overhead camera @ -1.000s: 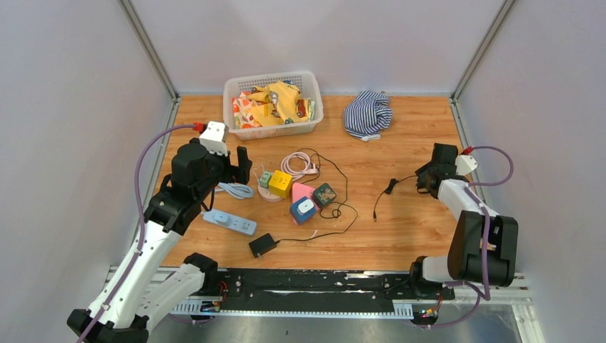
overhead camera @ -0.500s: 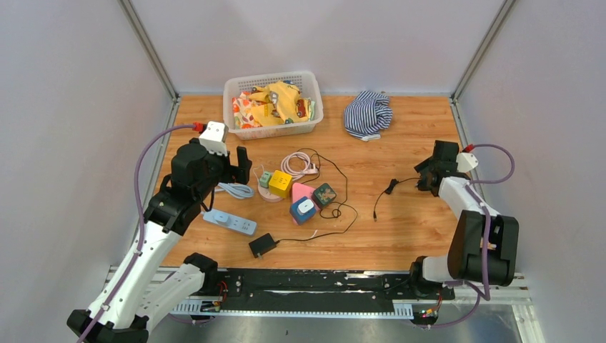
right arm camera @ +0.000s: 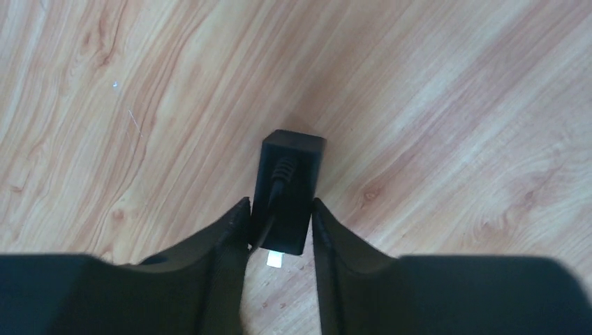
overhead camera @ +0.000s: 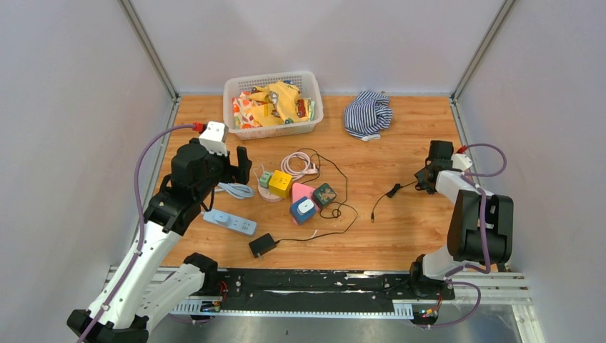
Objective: Insert the plug
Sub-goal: Pick up the plug from the center of the board.
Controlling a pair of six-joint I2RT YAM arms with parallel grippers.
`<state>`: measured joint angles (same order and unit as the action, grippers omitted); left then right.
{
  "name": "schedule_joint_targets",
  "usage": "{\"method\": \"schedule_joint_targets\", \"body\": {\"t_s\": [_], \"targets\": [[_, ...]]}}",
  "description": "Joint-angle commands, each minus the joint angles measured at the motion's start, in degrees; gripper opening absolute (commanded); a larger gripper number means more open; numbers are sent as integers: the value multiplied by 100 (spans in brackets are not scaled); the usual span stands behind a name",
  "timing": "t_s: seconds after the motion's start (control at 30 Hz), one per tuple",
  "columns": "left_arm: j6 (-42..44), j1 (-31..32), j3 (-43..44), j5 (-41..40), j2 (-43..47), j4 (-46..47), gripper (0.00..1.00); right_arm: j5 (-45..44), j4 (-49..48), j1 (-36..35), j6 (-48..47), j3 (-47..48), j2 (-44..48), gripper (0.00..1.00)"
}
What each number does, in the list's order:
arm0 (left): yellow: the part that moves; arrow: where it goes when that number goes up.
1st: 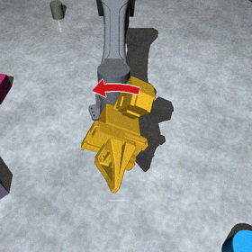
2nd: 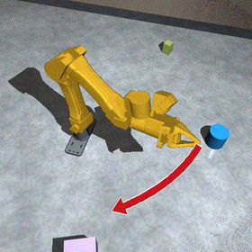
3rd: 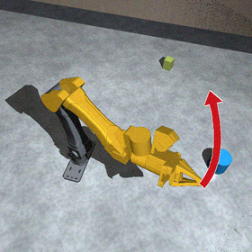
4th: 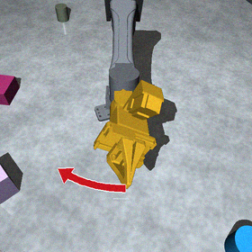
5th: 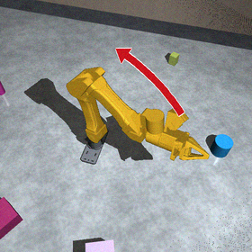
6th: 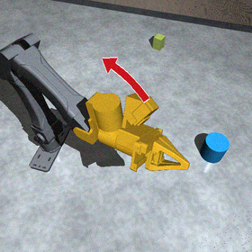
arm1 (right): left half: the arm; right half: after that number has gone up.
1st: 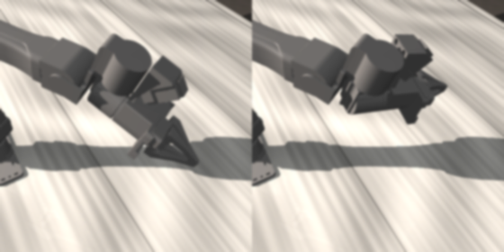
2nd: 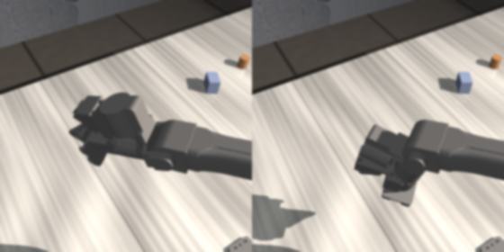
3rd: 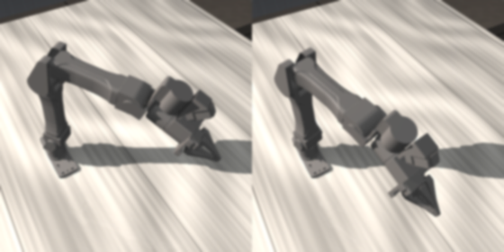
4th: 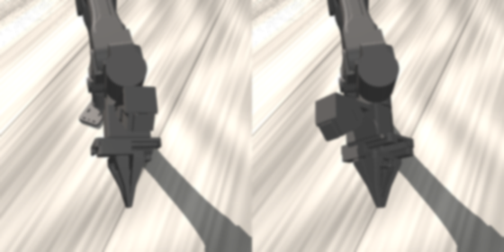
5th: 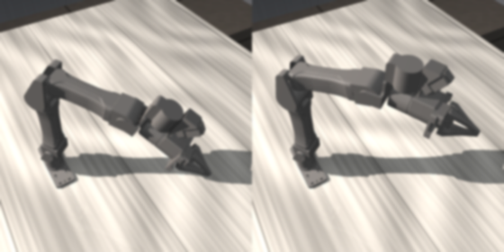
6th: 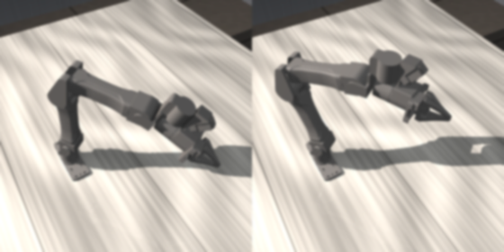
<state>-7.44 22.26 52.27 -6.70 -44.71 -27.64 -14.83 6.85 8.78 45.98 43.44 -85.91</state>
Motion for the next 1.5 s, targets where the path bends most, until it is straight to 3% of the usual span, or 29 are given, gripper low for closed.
{"method": "schedule_joint_targets", "body": {"t_s": [0.0, 0.13, 0.23, 0.43, 0.73, 1.0, 1.2, 1.47], "targets": [[67, 41, -50, -20, 51, 73, 100, -116, -176, 105, -369, -49, 61, 34], [67, 41, -59, 26, 38, 79, 100, 340, -404, 84, -981, -46, 274, 14], [67, 41, -68, 37, 32, 97, 100, 750, -570, 44, -1437, -46, 505, 6], [85, 41, -93, 296, -6, 169, 100, 2086, -934, -338, -2479, -60, 1172, 3], [-81, 41, -219, 1167, -175, 552, 100, 3806, -1562, -1470, -3395, -117, 2304, 2], [-896, 41, 16, 2954, -531, 1203, 98, 4586, -2861, -2535, -3112, -616, 3273, 2], [-2068, 41, -119, 4607, -737, 2684, 90, 4524, -4124, -3399, -2172, -789, 3432, 2], [-2599, 87, 302, 5214, -999, 2720, 86, 3809, -5424, -4681, -1678, -792, 3154, 2]]}}
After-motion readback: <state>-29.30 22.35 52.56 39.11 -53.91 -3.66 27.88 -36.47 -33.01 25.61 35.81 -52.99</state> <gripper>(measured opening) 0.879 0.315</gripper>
